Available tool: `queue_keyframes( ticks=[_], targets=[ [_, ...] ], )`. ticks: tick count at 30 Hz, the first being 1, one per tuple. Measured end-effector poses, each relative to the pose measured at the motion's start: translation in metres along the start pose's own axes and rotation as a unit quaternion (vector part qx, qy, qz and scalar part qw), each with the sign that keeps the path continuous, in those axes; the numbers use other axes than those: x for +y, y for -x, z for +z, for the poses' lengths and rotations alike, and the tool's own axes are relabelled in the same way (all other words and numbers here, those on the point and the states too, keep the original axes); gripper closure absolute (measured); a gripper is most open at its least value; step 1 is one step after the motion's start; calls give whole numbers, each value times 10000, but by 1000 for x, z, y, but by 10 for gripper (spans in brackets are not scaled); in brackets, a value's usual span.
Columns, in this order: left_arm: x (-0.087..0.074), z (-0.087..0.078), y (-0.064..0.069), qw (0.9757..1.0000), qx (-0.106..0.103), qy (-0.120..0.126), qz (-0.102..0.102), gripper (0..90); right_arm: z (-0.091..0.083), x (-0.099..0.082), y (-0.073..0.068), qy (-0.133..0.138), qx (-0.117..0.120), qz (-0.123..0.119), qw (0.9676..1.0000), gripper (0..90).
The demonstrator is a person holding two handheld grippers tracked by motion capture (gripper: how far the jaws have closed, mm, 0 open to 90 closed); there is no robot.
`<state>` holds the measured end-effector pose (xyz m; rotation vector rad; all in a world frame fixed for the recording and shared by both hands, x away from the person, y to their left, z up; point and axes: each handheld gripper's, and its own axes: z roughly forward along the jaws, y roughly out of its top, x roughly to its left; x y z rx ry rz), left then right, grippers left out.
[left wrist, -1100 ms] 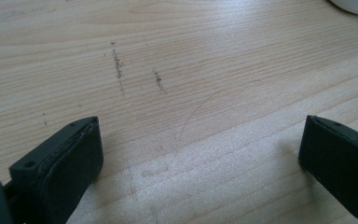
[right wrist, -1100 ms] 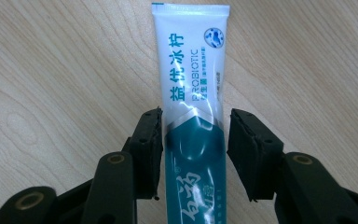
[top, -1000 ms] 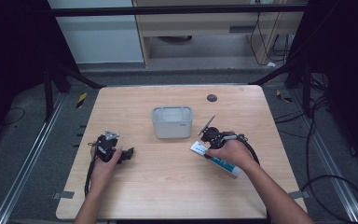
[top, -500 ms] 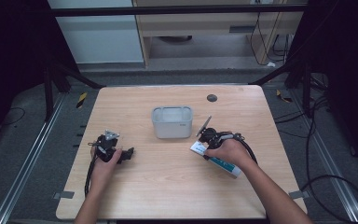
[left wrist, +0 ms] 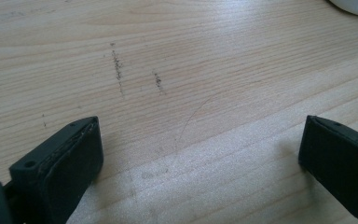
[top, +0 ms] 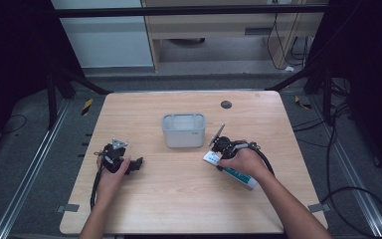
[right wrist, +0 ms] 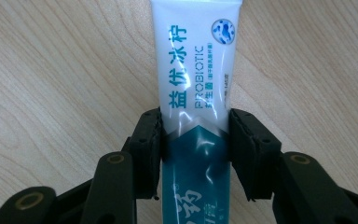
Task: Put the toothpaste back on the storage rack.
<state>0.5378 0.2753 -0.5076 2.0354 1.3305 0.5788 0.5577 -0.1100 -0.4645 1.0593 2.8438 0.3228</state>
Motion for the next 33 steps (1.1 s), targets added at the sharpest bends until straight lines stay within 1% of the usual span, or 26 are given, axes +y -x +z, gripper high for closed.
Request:
queue_keyframes(
  ticks=[5,6,11,12,14,15,16,18,19,22,24,28,29,30,33],
  targets=[
    [0,0,0,10000,0,17,-18,0,0,0,0,-7,-16,4,10000,566],
    [0,0,0,10000,0,16,-17,0,1,0,1,31,-62,-128,9999,572],
    [0,0,0,10000,0,17,-16,0,1,-1,1,38,-114,-149,9998,596],
    [0,0,0,10000,1,16,-15,0,0,0,-2,-3,-95,1,10000,603],
    [0,0,0,10000,1,15,-14,0,0,0,-2,-3,-110,-47,9999,613],
    [0,0,0,10000,0,14,-13,0,1,-1,0,35,-147,-183,9997,620],
    [0,0,0,10000,0,15,-14,0,0,0,-1,21,-117,-111,9999,627],
    [0,0,0,10000,0,14,-14,0,-1,0,-3,14,-138,-76,9999,642],
    [0,0,0,10000,-1,14,-16,0,-1,0,-3,28,-153,-123,9998,647],
    [0,1,0,10000,-2,15,-17,0,-1,0,-4,36,-174,-108,9998,657],
    [0,1,0,10000,-2,15,-17,0,-2,0,-6,15,-196,-26,9998,670],
    [0,1,0,10000,-2,16,-17,0,-3,-1,-6,66,-249,-133,9996,716],
    [0,1,0,10000,-2,15,-17,0,-4,-1,-7,56,-261,-124,9996,725],
    [0,1,0,10000,-2,16,-16,0,-5,-1,-8,47,-252,-49,9997,735],
    [0,1,0,10000,-1,16,-15,0,-6,-1,-7,92,-259,-67,9996,751]
  ],
)
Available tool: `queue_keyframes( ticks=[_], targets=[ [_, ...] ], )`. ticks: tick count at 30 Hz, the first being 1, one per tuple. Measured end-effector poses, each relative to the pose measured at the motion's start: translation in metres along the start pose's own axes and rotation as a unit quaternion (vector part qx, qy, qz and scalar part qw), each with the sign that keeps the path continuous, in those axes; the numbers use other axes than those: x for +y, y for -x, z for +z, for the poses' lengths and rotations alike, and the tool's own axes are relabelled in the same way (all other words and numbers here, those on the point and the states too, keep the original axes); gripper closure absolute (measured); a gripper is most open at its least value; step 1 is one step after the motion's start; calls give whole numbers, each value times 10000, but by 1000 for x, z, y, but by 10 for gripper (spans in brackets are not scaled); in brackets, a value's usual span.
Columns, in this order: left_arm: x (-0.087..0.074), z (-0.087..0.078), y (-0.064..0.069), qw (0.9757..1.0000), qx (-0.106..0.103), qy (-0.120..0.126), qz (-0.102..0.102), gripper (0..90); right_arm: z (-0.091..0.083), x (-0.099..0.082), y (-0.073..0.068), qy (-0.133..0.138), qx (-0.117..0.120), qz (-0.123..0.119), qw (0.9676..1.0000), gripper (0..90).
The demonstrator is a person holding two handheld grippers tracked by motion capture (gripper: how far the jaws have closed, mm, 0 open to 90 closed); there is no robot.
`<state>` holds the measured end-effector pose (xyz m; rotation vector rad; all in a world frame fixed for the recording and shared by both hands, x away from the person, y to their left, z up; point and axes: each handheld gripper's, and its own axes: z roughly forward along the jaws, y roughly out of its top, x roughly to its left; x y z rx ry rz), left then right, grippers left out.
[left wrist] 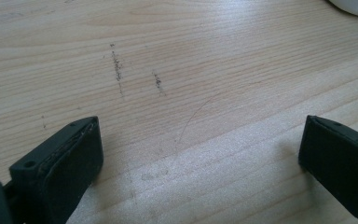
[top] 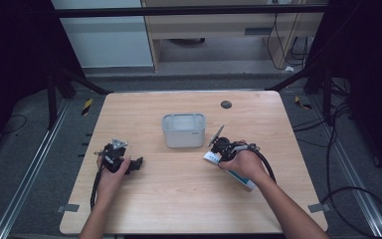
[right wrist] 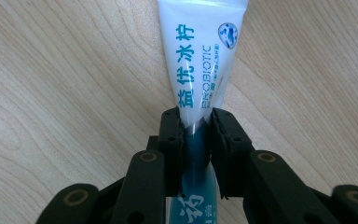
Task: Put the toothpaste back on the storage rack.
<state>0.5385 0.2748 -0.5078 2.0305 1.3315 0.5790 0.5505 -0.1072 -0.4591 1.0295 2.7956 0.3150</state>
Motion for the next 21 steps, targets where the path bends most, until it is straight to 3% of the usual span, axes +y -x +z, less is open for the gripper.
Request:
queue_keyframes(
  ticks=[8,9,21],
  targets=[
    [0,0,0,10000,-1,-13,15,0,-3,-3,2,133,41,101,9999,784],
    [0,0,0,10000,-2,-14,14,0,-3,-4,2,128,65,197,9997,787],
    [0,0,0,10000,-5,-16,20,0,-18,-11,11,539,250,448,9972,795]
  ],
)
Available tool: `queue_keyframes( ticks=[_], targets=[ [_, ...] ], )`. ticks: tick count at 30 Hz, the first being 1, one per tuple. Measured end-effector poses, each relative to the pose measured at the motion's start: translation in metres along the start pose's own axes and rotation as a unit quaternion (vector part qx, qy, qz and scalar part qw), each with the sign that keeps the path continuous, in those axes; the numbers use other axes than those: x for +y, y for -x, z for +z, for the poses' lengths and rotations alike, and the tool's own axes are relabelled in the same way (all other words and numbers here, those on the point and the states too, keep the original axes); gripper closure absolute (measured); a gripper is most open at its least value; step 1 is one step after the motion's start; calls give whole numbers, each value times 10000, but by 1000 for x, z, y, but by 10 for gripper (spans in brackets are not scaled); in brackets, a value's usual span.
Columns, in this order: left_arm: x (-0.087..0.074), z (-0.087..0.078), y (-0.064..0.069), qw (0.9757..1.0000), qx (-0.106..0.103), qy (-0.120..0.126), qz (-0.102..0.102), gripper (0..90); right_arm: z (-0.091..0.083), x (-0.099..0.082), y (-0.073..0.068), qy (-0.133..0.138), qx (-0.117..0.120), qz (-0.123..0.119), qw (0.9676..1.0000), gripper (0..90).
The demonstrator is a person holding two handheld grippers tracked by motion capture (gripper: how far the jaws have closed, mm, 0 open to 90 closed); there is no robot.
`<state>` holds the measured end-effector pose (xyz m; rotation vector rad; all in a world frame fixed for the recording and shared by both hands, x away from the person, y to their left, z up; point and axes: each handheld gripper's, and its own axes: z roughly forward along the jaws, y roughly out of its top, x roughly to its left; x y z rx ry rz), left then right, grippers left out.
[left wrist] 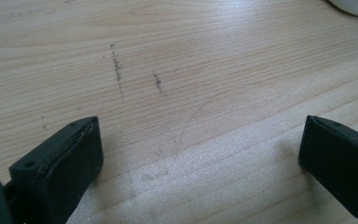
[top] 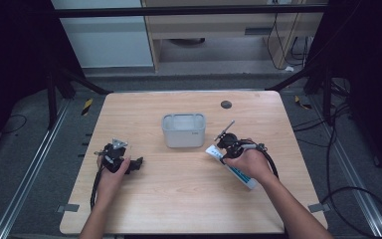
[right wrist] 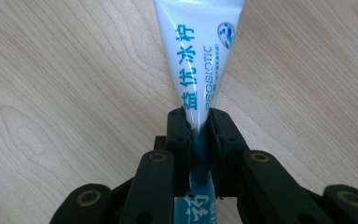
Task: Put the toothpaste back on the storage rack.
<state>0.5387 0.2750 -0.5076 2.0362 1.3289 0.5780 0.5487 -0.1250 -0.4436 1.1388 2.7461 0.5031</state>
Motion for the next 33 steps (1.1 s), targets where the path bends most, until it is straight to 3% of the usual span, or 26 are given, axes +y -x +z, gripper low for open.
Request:
queue_keyframes(
  ticks=[9,16,18,26,33],
  targets=[
    [0,0,0,10000,0,1,-1,0,-18,3,6,187,-58,106,9998,795],
    [0,0,0,10000,1,2,-1,0,-31,5,12,553,-200,216,9980,795],
    [0,0,0,10000,1,1,-1,0,-36,6,15,718,-237,250,9968,795],
    [0,0,0,10000,1,1,-1,0,-52,10,20,942,-327,281,9946,795],
    [0,0,0,10000,1,-1,0,0,-73,20,22,1262,-461,358,9903,795]
  ],
)
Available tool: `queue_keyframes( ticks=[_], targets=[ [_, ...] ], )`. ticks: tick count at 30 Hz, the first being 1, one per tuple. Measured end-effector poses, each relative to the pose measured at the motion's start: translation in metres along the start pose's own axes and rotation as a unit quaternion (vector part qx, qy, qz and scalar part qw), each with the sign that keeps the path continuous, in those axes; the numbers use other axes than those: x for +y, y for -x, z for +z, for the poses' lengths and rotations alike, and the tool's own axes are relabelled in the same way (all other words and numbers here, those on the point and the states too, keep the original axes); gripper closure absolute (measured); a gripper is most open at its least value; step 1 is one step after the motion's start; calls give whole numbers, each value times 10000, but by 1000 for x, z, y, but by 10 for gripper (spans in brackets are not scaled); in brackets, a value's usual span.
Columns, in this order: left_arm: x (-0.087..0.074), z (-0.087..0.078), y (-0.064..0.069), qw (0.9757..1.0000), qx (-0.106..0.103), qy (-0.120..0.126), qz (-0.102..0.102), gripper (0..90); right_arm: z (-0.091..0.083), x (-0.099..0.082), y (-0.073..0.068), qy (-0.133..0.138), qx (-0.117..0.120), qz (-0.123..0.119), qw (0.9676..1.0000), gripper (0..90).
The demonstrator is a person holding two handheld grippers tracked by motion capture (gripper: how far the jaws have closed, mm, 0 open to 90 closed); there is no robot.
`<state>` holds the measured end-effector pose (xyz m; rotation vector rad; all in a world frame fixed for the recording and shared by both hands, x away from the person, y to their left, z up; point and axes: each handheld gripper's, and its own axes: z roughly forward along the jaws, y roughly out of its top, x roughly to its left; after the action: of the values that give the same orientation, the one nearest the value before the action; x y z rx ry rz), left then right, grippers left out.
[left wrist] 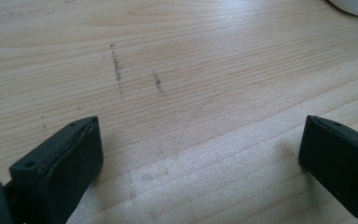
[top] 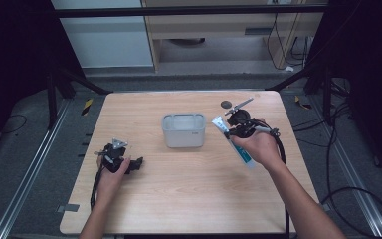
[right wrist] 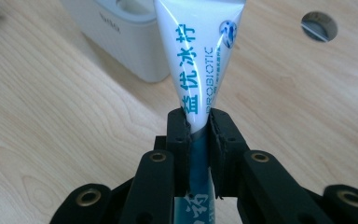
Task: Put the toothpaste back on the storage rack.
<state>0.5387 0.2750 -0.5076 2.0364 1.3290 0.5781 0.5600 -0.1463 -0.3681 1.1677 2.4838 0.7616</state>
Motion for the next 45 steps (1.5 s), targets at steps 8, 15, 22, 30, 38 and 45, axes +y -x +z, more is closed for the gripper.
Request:
queue_keyframes(
  ticks=[8,15,22,30,38,45],
  targets=[
    [0,0,0,10000,-1,0,-1,0,-12,12,-1,333,-68,23,9994,795],
    [0,0,0,10000,3,-4,1,0,-25,25,-4,721,-75,72,9973,795],
    [0,0,0,10000,3,-4,2,0,-37,38,-8,1012,-101,51,9948,795],
    [0,0,0,10000,3,6,-10,0,-46,58,-19,1392,-186,50,9901,795],
    [0,0,0,10000,2,9,2,0,-52,75,-29,1889,-381,219,9810,795],
    [0,0,0,10000,3,11,-2,0,-54,86,-33,2203,-488,324,9737,795]
  ],
)
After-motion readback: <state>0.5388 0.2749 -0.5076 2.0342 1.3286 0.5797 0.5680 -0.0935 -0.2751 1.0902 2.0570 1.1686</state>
